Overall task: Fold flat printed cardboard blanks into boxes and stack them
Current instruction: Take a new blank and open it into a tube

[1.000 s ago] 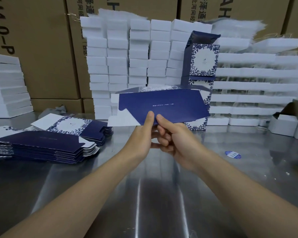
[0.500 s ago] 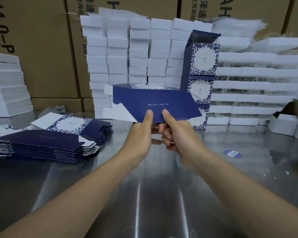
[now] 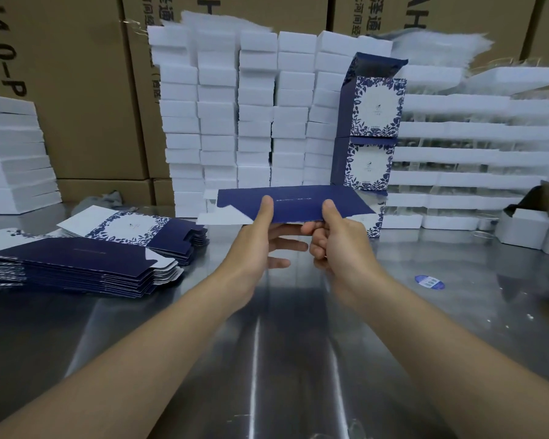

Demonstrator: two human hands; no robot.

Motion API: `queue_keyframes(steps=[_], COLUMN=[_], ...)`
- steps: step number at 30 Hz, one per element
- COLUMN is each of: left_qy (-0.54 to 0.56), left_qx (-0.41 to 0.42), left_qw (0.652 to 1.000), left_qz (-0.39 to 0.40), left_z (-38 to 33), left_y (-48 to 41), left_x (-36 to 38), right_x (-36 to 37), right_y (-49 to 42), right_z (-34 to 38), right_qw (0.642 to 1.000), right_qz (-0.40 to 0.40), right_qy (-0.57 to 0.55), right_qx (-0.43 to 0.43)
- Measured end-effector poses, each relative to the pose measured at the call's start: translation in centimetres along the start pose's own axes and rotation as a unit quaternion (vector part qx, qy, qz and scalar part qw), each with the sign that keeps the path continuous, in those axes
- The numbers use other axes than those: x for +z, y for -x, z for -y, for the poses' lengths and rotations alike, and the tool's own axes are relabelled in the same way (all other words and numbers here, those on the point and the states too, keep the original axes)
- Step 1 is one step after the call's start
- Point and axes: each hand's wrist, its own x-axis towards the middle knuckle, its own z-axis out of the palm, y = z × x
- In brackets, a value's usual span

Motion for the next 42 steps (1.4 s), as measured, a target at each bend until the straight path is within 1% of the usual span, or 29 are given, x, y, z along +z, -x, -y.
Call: queue_keyframes(steps=[2, 5, 7, 9, 11, 12, 13, 15, 17, 19, 20, 21, 23, 26, 29, 31, 34, 37, 42], left_qy=[-0.017, -0.057, -0.083, -0.128, -0.196, -0.206, -0.196, -0.135, -0.004, 0.147, 0.207, 0.24, 0.23, 0.194, 0.203, 0.201, 0.15, 0.131, 0.134], left_qx=[0.013, 0.055, 0.065, 0.071, 0.078, 0.073, 0.058, 0.004, -0.076, -0.139, -0.157, -0.165, -0.169, -0.183, -0.184, -0.179, -0.191, -0.19, -0.188], left_qw=[1.0, 0.997, 0.994, 0.987, 0.972, 0.971, 0.977, 0.991, 0.995, 0.974, 0.96, 0.951, 0.955, 0.963, 0.961, 0.962, 0.97, 0.973, 0.973], left_qz=[0.008, -0.018, 0.012, 0.066, 0.1, 0.091, 0.065, -0.004, -0.066, -0.099, -0.106, -0.104, -0.085, -0.043, -0.043, -0.042, -0.003, -0.004, 0.005], left_z=[0.0, 0.1, 0.0, 0.2, 0.9, 1.4, 1.7, 2.2, 2.2, 1.9, 1.8, 1.6, 1.6, 1.2, 0.9, 0.6, 0.8, 1.0, 0.9], left_y=[0.2, 0.1, 0.2, 0.2, -0.2, -0.4, -0.7, -1.1, -1.6, -2.1, -2.3, -2.5, -2.5, -2.0, -2.2, -2.2, -2.1, -2.1, -2.0], left_x=[0.2, 0.1, -0.2, -0.6, -0.9, -1.2, -1.6, -2.8, -4.7, -6.7, -7.4, -7.9, -8.2, -7.2, -6.8, -6.8, -7.0, -7.3, -7.3], right_x=[-0.2, -0.4, -0.4, -0.4, -0.8, -1.1, -1.4, -2.3, -3.1, -3.6, -3.8, -3.9, -4.0, -3.9, -4.0, -3.9, -4.4, -4.7, -4.7], right_y=[-0.3, -0.1, 0.0, -0.1, -0.5, -0.7, -0.8, -1.1, -1.3, -1.4, -1.4, -1.3, -1.1, -1.0, -1.7, -1.8, -2.0, -2.2, -2.7], right_z=[0.0, -0.2, -0.3, 0.0, 0.8, 1.2, 1.7, 2.4, 3.0, 3.3, 3.4, 3.4, 3.3, 2.7, 2.1, 2.1, 2.0, 2.2, 1.9], right_qw=[1.0, 0.999, 0.999, 0.999, 0.999, 0.997, 0.995, 0.988, 0.979, 0.979, 0.982, 0.985, 0.987, 0.992, 1.0, 1.0, 0.999, 0.999, 0.998], right_qz=[0.004, 0.033, 0.041, 0.031, 0.023, 0.025, 0.03, 0.043, 0.046, 0.036, 0.035, 0.036, 0.032, 0.034, 0.002, -0.019, -0.025, -0.038, -0.039], right_qy=[0.006, 0.024, 0.034, 0.023, -0.029, -0.059, -0.087, -0.146, -0.198, -0.2, -0.181, -0.166, -0.144, -0.104, -0.019, 0.016, 0.033, 0.033, 0.04], right_qx=[-0.001, -0.002, -0.009, -0.022, -0.035, -0.037, -0.034, -0.023, -0.014, 0.008, 0.025, 0.041, 0.058, 0.06, 0.015, 0.002, 0.005, -0.001, 0.007])
